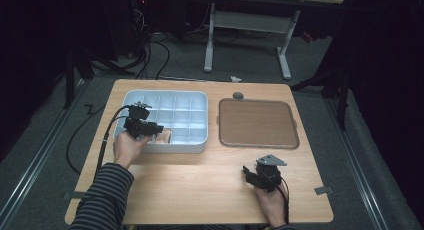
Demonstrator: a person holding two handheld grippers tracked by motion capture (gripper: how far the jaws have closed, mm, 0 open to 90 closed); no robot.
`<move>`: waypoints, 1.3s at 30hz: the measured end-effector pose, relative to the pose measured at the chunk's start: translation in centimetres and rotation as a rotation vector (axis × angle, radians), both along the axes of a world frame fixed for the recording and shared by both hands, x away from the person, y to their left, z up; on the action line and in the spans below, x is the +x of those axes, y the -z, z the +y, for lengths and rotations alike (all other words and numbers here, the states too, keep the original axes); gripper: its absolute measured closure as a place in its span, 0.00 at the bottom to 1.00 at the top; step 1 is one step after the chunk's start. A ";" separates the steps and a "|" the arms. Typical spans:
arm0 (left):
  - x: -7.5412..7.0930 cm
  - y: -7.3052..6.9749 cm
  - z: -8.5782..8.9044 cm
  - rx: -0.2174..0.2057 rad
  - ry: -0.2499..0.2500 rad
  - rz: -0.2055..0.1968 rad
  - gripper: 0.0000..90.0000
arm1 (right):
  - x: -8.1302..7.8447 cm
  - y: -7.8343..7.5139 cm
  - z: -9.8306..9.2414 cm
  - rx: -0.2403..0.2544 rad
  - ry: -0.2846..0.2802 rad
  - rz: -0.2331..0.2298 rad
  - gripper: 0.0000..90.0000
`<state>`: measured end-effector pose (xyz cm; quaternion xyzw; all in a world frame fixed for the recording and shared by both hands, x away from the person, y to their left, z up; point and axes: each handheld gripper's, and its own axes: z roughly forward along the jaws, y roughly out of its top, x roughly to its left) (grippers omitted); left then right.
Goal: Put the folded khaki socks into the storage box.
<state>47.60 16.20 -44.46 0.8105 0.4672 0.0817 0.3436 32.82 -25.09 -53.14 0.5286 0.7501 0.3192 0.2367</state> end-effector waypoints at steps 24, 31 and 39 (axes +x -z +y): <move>-3.1 -1.3 2.1 -0.052 -0.011 -0.083 0.57 | 0.0 0.0 0.0 0.000 -0.001 0.000 0.44; -3.9 -1.5 2.6 -0.076 -0.021 -0.095 0.57 | 0.0 0.0 0.0 0.001 -0.003 0.000 0.44; -4.7 -1.9 2.9 -0.093 -0.023 -0.115 0.56 | 0.0 0.0 0.0 0.003 -0.003 0.001 0.43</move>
